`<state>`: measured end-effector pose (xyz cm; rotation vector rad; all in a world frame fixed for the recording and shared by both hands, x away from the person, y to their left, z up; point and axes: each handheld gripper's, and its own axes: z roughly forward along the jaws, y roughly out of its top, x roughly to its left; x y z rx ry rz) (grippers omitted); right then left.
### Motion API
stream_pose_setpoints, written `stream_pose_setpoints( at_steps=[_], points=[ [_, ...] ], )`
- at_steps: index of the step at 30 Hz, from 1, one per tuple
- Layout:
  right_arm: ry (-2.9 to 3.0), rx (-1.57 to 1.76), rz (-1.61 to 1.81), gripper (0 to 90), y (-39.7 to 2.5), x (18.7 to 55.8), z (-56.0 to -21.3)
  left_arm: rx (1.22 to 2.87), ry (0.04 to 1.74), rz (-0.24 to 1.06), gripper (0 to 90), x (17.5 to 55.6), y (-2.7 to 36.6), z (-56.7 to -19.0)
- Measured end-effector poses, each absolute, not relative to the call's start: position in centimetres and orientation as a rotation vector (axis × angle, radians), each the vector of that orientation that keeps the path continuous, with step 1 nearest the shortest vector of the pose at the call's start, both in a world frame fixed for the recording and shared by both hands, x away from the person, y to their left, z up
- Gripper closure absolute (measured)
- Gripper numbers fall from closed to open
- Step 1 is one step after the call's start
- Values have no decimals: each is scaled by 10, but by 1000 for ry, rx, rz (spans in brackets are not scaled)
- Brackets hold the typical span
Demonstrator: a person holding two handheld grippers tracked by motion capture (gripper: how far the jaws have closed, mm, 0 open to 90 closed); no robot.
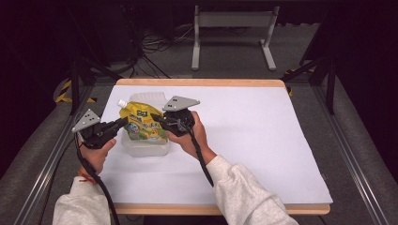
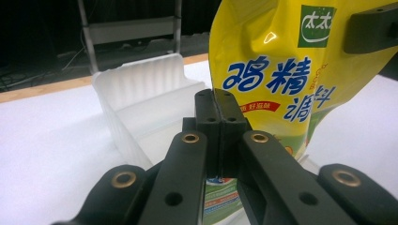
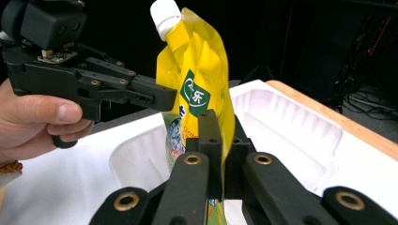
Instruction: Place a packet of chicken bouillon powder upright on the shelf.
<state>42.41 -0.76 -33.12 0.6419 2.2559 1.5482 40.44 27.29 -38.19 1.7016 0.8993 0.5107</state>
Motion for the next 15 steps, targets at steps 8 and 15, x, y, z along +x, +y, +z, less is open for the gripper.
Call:
stream_pose_setpoints(
  at_steps=[8, 15],
  points=[
    [2273, 672, 1542, 899, -9, 427, -342, 1720, 897, 515, 900, 407, 270, -386],
    [2283, 657, 1513, 899, -8, 427, -347, 1715, 887, 512, 899, 408, 271, -388]
  ],
)
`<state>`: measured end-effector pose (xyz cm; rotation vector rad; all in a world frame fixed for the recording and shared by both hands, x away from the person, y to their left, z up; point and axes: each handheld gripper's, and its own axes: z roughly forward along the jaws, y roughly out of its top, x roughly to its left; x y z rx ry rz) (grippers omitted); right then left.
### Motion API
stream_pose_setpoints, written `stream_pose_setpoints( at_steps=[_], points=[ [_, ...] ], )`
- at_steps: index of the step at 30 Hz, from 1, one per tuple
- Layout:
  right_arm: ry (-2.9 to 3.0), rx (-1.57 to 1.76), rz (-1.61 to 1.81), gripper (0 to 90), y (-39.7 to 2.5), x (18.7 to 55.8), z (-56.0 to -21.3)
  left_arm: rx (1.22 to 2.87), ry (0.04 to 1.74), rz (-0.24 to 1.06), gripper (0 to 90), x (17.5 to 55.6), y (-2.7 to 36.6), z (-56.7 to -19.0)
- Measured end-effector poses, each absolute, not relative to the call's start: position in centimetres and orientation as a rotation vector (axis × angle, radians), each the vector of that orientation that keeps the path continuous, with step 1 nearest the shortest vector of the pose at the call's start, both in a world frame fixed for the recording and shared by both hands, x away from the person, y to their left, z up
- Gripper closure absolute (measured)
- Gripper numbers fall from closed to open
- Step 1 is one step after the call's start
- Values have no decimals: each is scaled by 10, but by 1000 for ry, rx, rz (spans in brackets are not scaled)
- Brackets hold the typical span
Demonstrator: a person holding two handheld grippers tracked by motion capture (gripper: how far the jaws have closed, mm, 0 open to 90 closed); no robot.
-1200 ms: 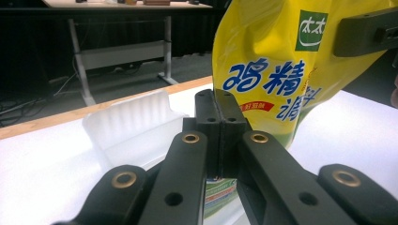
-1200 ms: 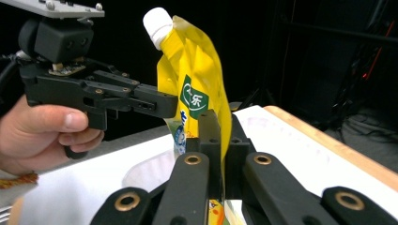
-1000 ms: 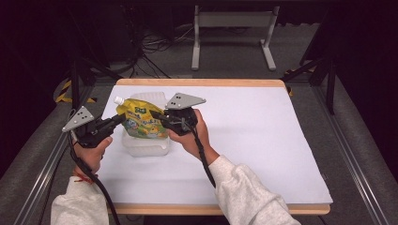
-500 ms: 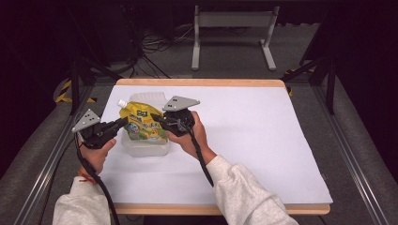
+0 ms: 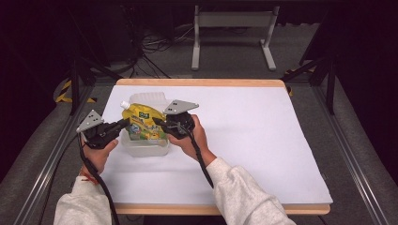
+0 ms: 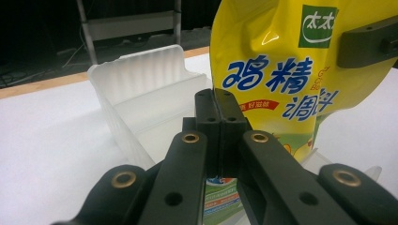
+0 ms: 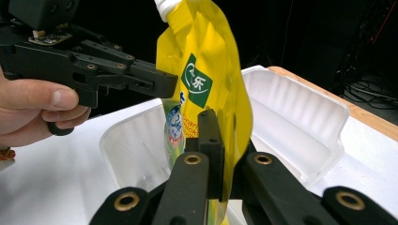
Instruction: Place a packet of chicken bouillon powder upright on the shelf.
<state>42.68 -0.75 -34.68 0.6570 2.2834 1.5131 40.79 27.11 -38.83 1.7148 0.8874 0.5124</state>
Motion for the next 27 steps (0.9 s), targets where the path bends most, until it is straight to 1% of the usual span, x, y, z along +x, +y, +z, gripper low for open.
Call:
stream_pose_setpoints(
  at_steps=[13, 19, 27],
  points=[
    [2285, 642, 1478, 880, -8, 428, -350, 1716, 891, 520, 898, 406, 271, -389],
    [2291, 636, 1463, 867, -11, 429, -353, 1724, 907, 544, 859, 404, 271, -389],
    [2292, 618, 1442, 854, -12, 427, -351, 1720, 917, 572, 842, 400, 269, -388]
  ],
)
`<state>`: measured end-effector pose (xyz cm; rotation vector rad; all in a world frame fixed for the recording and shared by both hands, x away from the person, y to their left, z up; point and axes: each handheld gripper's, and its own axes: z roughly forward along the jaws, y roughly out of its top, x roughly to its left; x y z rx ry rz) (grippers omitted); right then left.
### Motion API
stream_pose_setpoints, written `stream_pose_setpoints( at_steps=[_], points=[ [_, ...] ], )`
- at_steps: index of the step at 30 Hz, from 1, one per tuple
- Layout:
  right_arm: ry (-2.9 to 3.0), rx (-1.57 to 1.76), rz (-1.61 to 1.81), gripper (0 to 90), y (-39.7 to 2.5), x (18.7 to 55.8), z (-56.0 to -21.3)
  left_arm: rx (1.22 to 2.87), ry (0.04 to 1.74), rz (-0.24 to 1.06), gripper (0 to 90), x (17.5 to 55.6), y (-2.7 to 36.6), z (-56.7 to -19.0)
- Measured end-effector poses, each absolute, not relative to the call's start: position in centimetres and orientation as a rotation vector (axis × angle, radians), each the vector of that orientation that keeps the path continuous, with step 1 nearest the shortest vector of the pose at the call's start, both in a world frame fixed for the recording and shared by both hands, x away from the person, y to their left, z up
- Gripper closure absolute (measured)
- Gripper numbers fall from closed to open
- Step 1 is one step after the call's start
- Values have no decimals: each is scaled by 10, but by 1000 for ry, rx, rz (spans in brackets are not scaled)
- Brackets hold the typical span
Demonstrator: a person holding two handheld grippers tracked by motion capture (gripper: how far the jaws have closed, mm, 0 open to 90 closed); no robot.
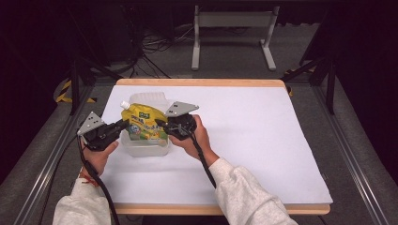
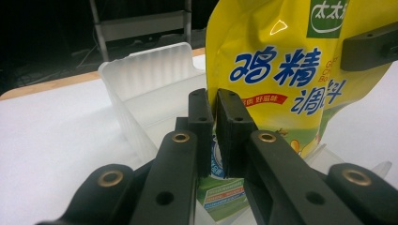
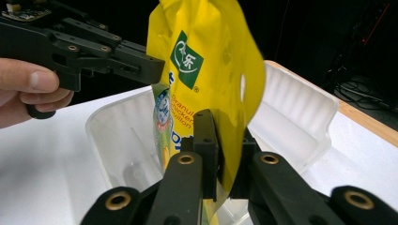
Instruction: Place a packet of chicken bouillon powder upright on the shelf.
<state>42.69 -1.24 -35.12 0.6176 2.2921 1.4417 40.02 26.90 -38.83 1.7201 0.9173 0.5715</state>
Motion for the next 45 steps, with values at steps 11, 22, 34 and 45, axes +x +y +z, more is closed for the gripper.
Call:
stream_pose_setpoints(
  at_steps=[11, 22, 34, 45],
  points=[
    [2282, 621, 1443, 840, -21, 424, -348, 1734, 915, 590, 830, 396, 266, -387],
    [2278, 619, 1440, 823, -29, 422, -345, 1732, 932, 618, 818, 394, 263, -384],
    [2269, 597, 1439, 836, -36, 418, -339, 1681, 938, 663, 786, 383, 263, -374],
    [2248, 600, 1460, 834, -43, 414, -334, 1671, 908, 696, 772, 367, 260, -367]
  ],
)
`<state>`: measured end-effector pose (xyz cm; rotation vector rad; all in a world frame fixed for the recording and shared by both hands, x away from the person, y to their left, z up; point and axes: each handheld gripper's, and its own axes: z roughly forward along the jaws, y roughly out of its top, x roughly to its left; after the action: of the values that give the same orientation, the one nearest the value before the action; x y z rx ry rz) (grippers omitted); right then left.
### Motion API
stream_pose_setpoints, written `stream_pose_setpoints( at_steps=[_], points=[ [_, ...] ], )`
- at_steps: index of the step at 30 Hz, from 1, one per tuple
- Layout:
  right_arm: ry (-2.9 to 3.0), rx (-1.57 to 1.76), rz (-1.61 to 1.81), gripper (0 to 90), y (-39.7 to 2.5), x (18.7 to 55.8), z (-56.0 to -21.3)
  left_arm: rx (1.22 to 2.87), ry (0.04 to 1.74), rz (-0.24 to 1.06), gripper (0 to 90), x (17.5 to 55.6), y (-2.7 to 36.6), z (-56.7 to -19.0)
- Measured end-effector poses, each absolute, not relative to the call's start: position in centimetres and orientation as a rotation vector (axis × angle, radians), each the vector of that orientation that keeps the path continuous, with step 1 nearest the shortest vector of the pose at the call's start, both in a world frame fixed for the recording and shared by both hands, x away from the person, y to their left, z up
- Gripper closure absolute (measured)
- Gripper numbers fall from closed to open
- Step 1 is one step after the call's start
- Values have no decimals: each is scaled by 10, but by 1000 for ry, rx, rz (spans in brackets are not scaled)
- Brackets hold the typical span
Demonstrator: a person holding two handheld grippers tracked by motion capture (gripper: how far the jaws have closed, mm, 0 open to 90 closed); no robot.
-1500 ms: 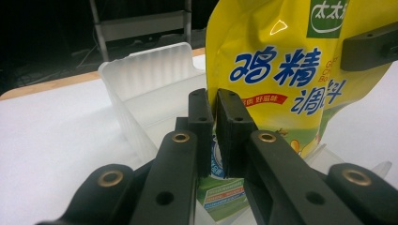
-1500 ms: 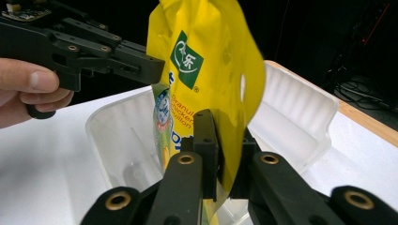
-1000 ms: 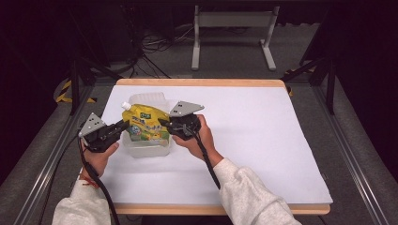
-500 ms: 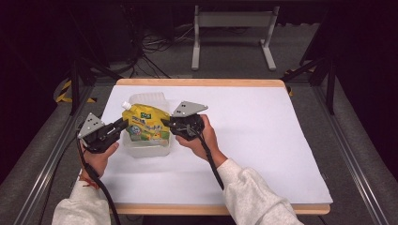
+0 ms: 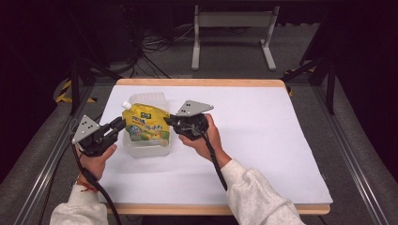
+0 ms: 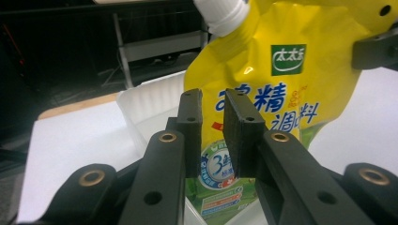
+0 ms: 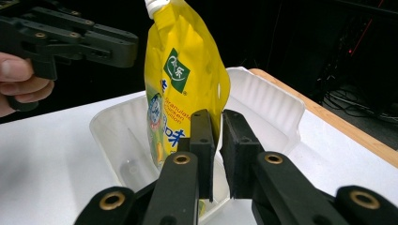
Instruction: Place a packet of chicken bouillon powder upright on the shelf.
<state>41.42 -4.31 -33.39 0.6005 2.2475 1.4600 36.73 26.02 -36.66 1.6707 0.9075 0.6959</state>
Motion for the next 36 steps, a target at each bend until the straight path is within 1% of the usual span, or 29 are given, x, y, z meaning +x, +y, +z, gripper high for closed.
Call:
stream_pose_setpoints(
  at_steps=[12, 23, 28, 36],
  points=[
    [2239, 578, 1438, 831, -56, 409, -328, 1725, 830, 685, 732, 350, 235, -366],
    [2215, 591, 1350, 831, -88, 403, -320, 1772, 758, 650, 695, 343, 211, -368],
    [2215, 593, 1294, 827, -104, 400, -323, 1806, 707, 636, 668, 338, 197, -369],
    [2213, 589, 1227, 804, -129, 394, -325, 1860, 666, 606, 590, 333, 181, -374]
  ],
)
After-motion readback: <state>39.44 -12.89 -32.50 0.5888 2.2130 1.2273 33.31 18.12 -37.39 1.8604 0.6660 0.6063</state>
